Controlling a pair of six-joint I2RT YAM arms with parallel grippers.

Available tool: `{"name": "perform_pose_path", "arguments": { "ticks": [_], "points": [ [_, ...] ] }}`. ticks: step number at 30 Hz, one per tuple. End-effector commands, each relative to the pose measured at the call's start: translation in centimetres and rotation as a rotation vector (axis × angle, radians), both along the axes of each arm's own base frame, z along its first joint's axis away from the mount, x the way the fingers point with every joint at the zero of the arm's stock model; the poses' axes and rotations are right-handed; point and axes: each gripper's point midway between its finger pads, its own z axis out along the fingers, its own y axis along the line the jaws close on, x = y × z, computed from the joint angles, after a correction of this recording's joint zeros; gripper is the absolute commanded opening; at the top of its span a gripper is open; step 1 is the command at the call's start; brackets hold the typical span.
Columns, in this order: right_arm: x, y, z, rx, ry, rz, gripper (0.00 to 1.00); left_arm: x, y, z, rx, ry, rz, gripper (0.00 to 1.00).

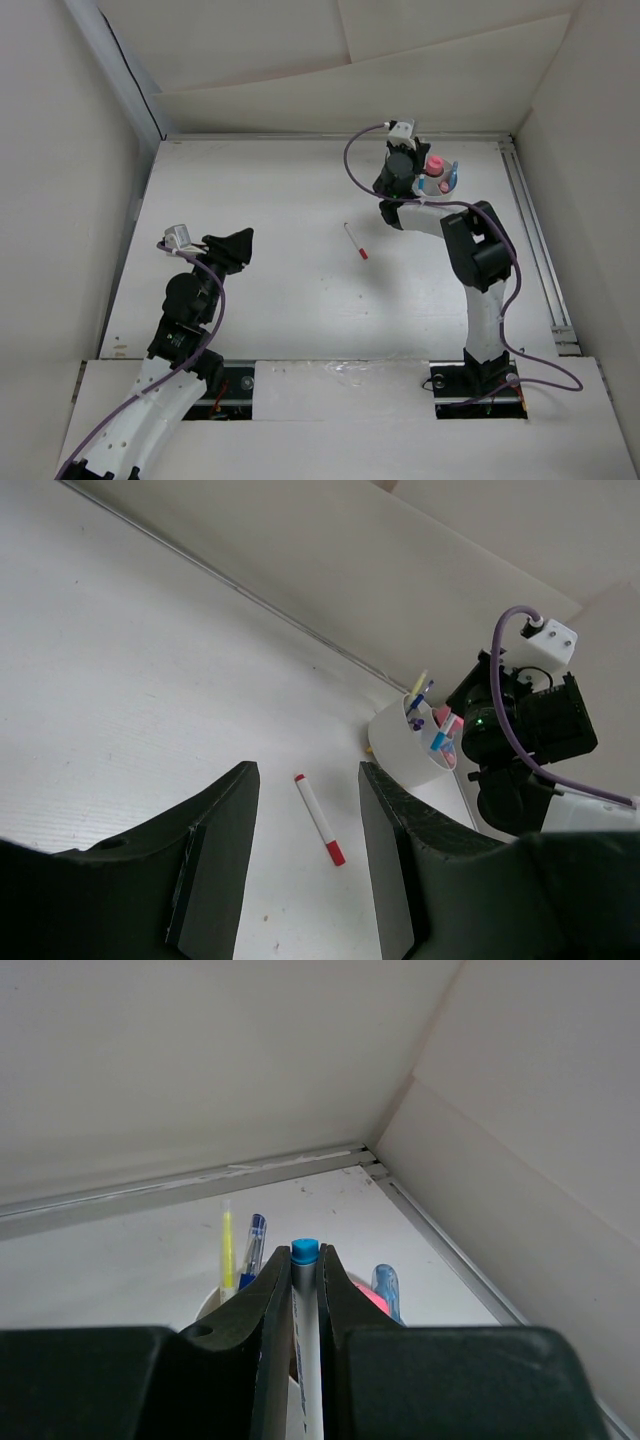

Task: Sort the stationery into containers
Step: Place the pen in the storage box.

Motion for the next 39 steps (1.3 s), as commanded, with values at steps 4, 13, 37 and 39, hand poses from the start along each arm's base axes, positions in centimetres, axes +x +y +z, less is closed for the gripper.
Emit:
{"name": "perform_pose_path", "arguments": {
  "ticks": [4, 13, 37, 39],
  "points": [
    [-0.3, -0.2, 0.0, 0.014, -0.056, -0.020, 0.01, 0.0, 0.1, 0.7, 0.002, -0.030, 0.005, 0.41],
    [-0.2, -0.8, -0.4, 0.018, -0.068, -0.040, 0.01, 0.0, 0.1, 0.7, 0.002, -0.030, 0.005, 0.41],
    [-2.1, 0.0, 0.3, 0.058, -0.099, -0.053, 0.34, 0.0, 0.1, 0.7, 0.002, -0.030, 0.005, 0.41],
    [-2.4, 0.4, 1.5, 0.073, -0.113, -0.042, 0.36, 0.0, 0.1, 0.7, 0.002, -0.030, 0.005, 0.41]
  ]
}}
